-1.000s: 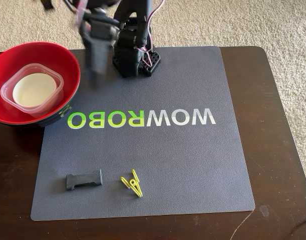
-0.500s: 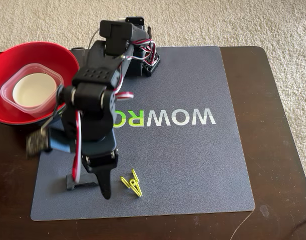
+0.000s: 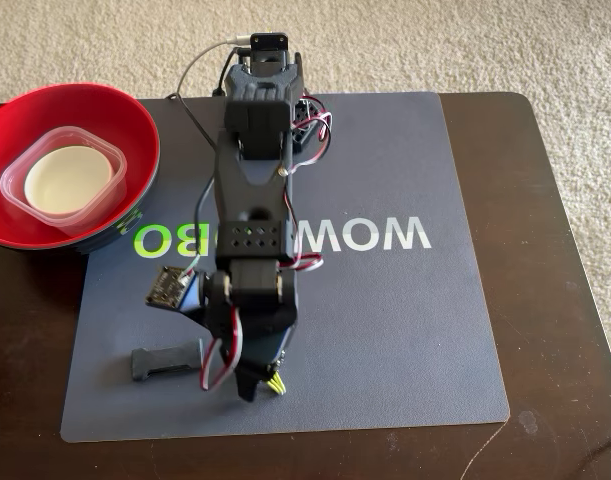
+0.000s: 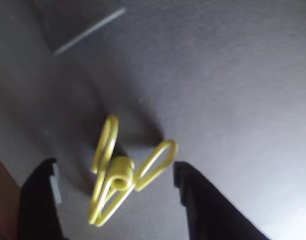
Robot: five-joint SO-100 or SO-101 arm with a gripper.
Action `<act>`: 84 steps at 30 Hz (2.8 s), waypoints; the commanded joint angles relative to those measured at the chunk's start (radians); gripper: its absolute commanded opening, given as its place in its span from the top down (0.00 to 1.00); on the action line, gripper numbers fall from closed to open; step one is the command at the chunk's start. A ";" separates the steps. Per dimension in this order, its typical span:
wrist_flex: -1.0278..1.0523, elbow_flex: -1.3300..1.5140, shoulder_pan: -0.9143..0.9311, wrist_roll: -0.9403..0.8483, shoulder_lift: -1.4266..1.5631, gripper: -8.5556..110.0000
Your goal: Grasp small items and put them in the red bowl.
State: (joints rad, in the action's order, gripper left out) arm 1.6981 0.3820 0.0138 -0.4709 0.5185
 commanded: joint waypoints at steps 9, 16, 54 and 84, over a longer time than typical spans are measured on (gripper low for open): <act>0.009 -0.080 0.014 0.005 -0.066 0.93; 0.011 -0.061 0.041 0.069 0.015 0.93; 0.008 -0.163 0.334 0.919 -0.084 0.90; 0.011 -0.152 0.264 0.934 -0.072 0.75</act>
State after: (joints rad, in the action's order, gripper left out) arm 1.7089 0.2454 0.3083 0.4709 0.4418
